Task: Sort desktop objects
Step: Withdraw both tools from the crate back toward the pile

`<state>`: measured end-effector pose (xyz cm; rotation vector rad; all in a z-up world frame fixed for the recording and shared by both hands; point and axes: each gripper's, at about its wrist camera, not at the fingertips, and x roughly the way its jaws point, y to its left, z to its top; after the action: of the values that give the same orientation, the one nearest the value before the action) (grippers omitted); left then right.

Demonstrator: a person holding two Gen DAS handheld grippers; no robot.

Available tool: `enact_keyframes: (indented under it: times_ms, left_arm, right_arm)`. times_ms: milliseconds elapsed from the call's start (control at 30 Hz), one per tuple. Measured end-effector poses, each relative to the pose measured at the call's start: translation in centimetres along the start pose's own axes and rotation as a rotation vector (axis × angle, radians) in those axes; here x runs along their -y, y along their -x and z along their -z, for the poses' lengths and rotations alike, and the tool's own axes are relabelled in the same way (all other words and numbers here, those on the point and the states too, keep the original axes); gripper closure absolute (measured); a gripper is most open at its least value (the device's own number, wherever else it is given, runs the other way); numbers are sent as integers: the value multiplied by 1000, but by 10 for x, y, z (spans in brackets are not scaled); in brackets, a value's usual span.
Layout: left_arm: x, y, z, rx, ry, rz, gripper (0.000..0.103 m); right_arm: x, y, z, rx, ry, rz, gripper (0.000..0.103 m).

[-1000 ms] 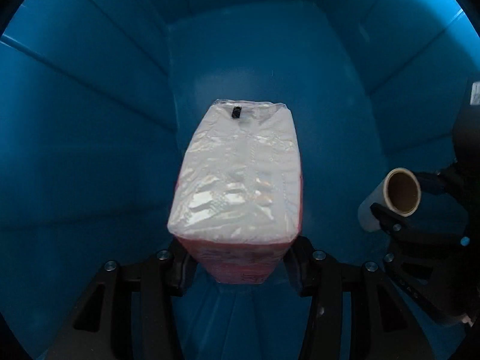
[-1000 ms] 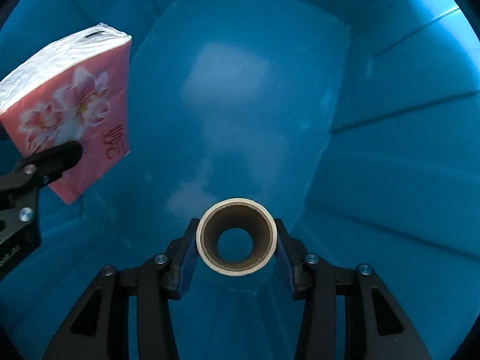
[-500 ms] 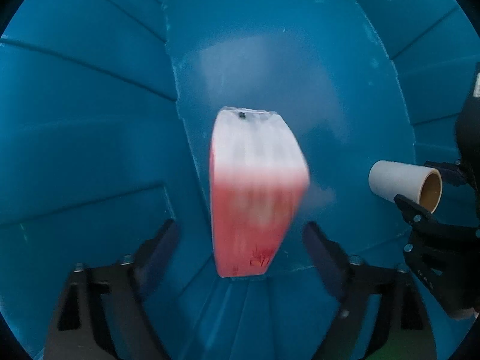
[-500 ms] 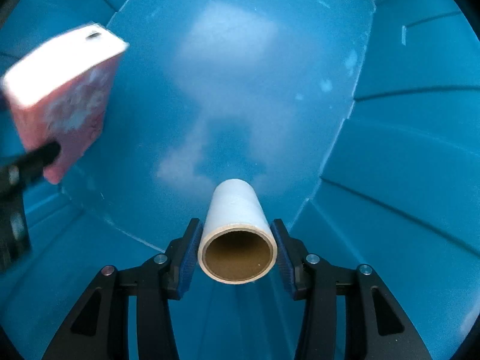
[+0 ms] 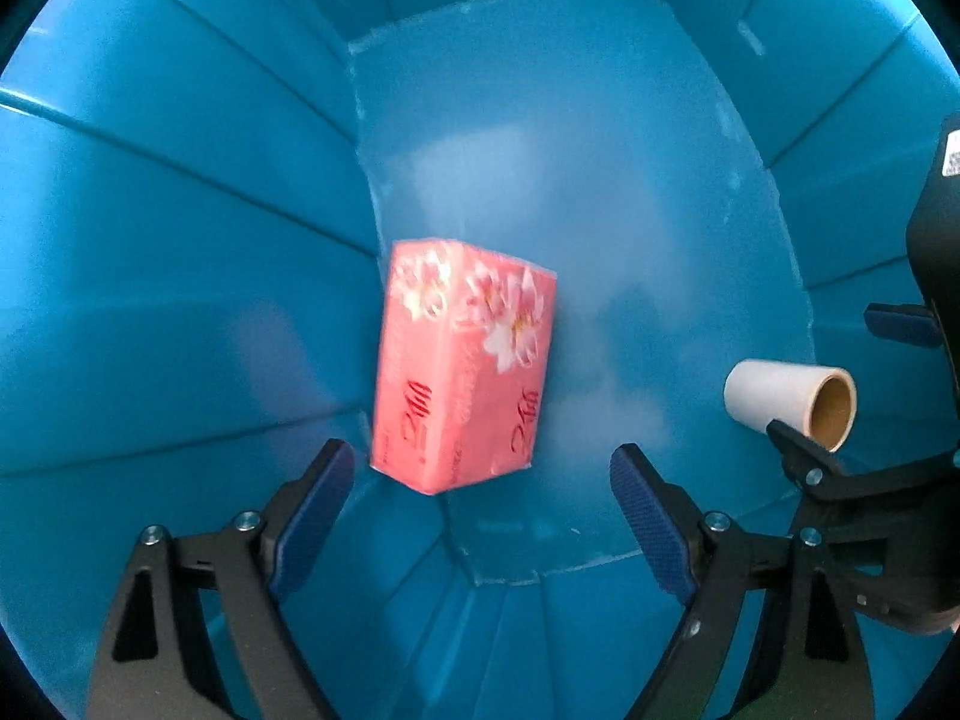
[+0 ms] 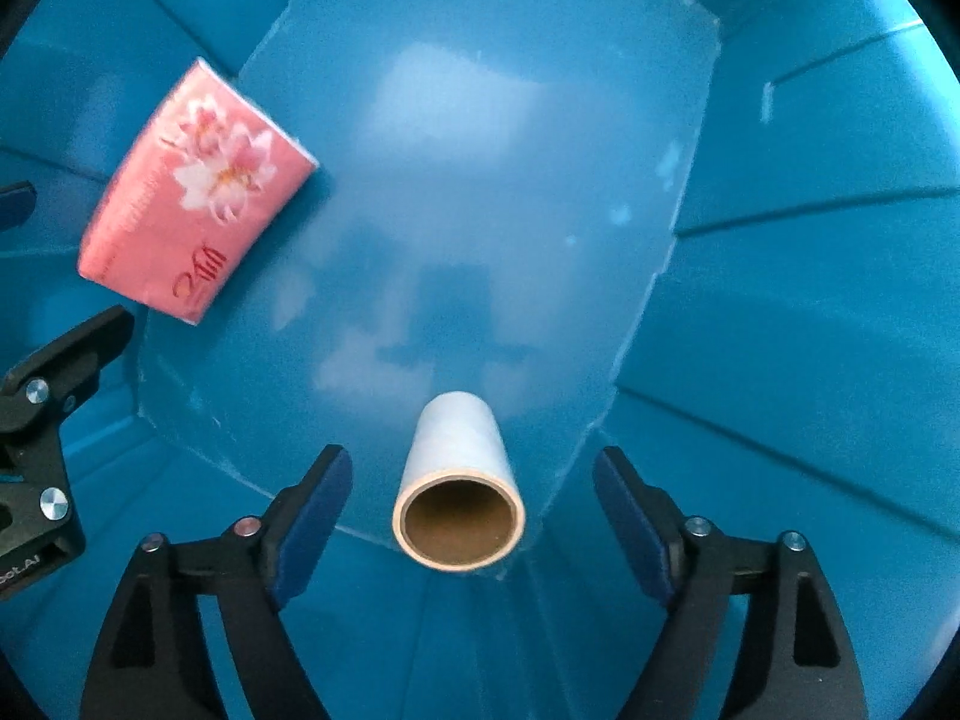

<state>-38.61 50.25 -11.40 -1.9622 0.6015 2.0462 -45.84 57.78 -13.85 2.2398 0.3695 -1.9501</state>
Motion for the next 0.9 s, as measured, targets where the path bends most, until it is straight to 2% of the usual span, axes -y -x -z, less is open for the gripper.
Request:
enact_keyframes:
  times_ms: [33, 67, 200, 233, 367, 467, 533, 667, 767, 900]
  left_arm:
    - [-1, 9, 3, 22, -1, 2, 16]
    - [-33, 5, -7, 48, -6, 6, 16]
    - [-44, 54, 9, 179, 20, -10, 15]
    - [-40, 63, 0, 216, 35, -15, 15]
    - [-50, 127, 20, 420, 68, -1, 15]
    - [-67, 172, 45, 590, 92, -12, 15]
    - [-84, 198, 75, 692, 122, -38, 15]
    - [-123, 231, 135, 849, 227, -106, 14]
    - [-157, 234, 177, 912, 330, -179, 0]
    - [-209, 224, 227, 928, 443, -254, 0]
  right_arm:
    - [6, 3, -3, 16, 2, -8, 18]
    - [9, 9, -3, 34, 5, -14, 17]
    - [10, 55, 9, 136, 12, -16, 12]
    - [10, 70, 13, 168, 9, -18, 9]
    - [11, 126, 32, 311, 8, -23, 2]
    - [2, 164, 53, 423, 9, -36, 0]
    - [-10, 178, 66, 502, 12, -59, 0]
    - [-48, 208, 83, 649, 57, -133, 0]
    - [-78, 228, 95, 759, 116, -172, 0]
    - [-126, 247, 103, 851, 189, -215, 0]
